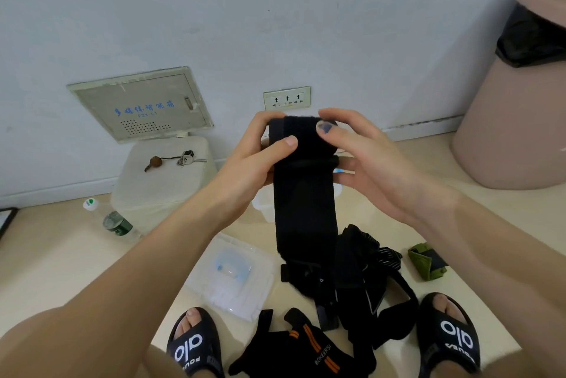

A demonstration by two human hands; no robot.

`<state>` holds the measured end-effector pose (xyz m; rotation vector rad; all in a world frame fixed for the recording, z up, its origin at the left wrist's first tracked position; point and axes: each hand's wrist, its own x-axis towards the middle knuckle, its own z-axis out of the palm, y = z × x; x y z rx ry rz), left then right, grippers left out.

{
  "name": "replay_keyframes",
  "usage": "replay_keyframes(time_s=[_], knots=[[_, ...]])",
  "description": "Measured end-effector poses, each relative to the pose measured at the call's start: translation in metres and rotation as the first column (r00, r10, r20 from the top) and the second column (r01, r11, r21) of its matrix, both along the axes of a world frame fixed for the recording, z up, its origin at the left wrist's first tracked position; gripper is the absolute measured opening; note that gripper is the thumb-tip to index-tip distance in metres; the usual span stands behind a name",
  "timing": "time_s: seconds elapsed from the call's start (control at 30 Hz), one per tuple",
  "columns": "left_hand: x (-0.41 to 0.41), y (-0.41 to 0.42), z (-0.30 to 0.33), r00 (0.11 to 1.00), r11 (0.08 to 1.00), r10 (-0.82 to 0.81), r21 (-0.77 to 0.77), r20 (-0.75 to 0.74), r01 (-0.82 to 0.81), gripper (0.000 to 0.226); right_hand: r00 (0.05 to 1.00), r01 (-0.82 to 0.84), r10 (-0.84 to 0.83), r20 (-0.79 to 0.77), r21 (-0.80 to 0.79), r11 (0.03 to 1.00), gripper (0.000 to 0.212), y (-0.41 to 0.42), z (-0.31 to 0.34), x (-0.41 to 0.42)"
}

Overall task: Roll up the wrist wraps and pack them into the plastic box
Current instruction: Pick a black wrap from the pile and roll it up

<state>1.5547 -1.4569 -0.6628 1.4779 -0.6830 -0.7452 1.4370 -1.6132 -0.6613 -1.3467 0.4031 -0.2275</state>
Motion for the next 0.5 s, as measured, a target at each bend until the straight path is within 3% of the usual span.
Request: replay_keyframes(time_s=[0.1,0.33,0.5], knots=[[0.0033,0.0017,0.0018,0.999,1.0,-0.021,-0.01,0.045,0.022,0.03,0.999,-0.014,0.013,-0.052,-0.019,1.0,0.027,0.0022,0.0007,-0.0003],[0.002,0.0048,-0.0009,0.993,0.998,-0.042,-0.036,0.107,0.046,0.04,0.999,0.029,-0.028,0.018,-0.052,0.998,0.022,0.0019,-0.0004,0.0005],[0.0005,0.0039,0.0006,0.999,1.0,-0.03,0.008,0.016,0.03,0.042,0.997,0.024,-0.019,0.073,-0.073,0.997,0.027,0.0023,-0.002,-0.0021]])
